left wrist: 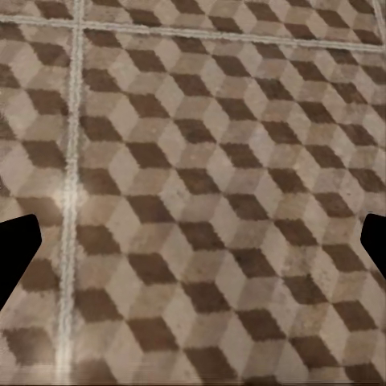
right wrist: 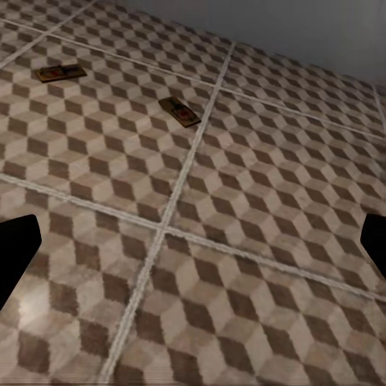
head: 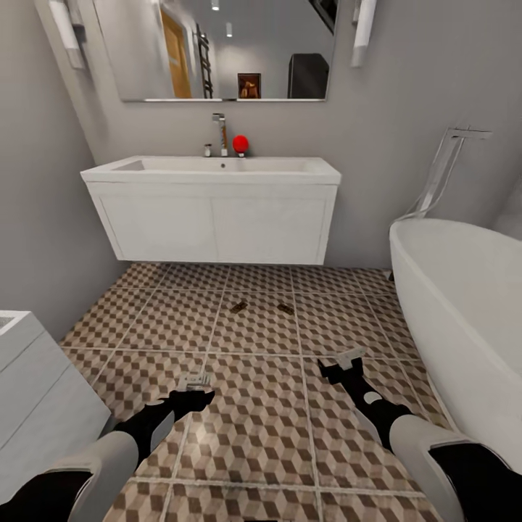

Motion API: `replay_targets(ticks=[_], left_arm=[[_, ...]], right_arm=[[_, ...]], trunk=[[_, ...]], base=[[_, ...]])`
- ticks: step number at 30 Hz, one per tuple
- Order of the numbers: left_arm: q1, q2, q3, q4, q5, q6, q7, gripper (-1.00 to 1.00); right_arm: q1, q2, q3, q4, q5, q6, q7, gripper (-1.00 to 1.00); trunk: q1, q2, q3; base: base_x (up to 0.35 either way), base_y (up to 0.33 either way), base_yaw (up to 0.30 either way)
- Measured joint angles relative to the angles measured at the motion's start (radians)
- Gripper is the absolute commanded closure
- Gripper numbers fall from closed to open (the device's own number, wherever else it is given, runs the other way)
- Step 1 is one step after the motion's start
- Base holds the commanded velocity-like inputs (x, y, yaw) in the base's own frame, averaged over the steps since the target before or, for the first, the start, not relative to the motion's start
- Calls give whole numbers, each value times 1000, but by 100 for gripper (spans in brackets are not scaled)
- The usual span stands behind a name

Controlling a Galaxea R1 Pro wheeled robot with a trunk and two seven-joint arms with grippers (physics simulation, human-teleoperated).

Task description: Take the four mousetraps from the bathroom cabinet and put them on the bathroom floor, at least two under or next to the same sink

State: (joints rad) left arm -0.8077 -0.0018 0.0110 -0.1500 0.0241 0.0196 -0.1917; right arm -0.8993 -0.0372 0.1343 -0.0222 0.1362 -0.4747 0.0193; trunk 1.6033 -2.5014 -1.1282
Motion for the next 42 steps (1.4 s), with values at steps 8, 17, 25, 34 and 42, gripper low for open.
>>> replay_targets(ticks=[8,17,25,34,42], left_arm=[[19,0,0,1,0,-4,0,-100],[51,11,0,1,1,-9,1,-100],[91,24,0,-1,1,-42,0,-100],[109,35,0,-1,2,-48,-2,-100],[118,39,0,0,3,-56,-3,-100]], right_arm=[[26,-2,0,0,0,-19,0,-100],[47,-2,2,0,0,-41,-1,-100],[67,-1,2,0,-1,-44,-1,-100],[82,-2,1,0,-1,-61,-2,-100],[94,-2,1,1,-1,-66,-2,-100]], trunk=[[-7,8,30],[-41,71,58],[-72,127,84],[-107,190,112],[-137,246,137]], base=[[0,0,0],[0,0,0],[0,0,0],[0,0,0],[0,0,0]])
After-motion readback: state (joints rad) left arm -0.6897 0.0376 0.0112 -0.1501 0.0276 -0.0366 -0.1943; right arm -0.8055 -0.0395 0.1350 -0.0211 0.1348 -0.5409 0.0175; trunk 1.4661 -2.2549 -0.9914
